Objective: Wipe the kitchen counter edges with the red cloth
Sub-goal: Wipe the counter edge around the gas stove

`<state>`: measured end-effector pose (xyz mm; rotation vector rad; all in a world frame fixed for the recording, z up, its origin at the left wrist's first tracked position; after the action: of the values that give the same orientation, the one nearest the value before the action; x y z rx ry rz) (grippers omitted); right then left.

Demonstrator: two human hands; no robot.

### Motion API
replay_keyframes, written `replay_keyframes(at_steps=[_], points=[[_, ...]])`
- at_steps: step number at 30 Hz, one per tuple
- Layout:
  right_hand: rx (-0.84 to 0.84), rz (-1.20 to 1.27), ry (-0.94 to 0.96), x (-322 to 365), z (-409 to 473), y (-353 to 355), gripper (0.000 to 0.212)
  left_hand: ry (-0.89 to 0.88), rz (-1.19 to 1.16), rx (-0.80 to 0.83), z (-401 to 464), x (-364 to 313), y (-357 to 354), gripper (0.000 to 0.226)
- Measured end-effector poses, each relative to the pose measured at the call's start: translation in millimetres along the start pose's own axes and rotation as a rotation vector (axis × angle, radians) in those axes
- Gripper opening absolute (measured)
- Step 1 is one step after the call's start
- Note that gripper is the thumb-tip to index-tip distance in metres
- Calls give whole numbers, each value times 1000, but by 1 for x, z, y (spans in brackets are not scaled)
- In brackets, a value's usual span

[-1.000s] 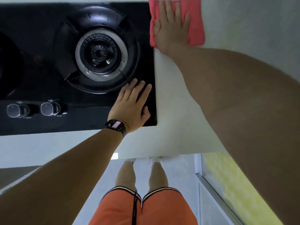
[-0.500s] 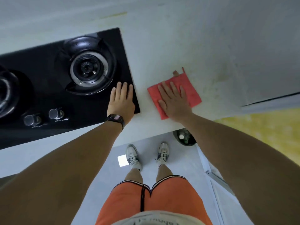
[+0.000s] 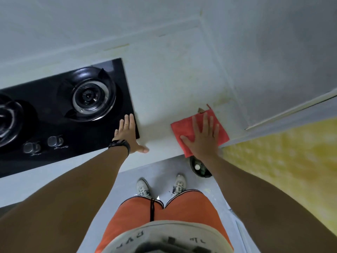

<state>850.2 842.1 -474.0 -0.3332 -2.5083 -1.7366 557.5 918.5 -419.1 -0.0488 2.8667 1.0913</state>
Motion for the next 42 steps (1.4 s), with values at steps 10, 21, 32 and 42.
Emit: replay_keyframes(at_steps=[10, 21, 32, 42], points=[[180, 43, -67, 6, 37, 15, 118, 90, 10, 38, 2, -11, 7, 169], [202, 27, -74, 29, 134, 50, 121, 140, 12, 37, 0, -13, 12, 171], [235, -13, 1, 47, 240, 90, 120, 166, 63, 55, 7, -19, 14, 170], [227, -9, 13, 65, 299, 116, 121, 163, 15, 41, 7, -18, 11, 172]])
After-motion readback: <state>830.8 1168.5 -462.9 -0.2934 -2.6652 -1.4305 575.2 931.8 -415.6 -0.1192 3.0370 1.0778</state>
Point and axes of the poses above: each hand's wrist, its own z-axis towards the middle knuckle, its own y-axis out of the back of the hand, x = y × z, the point moved 1 cm from there along z, towards the middle knuckle, and after that the axes turned 9 degrees about x, right-handed, at the moved point
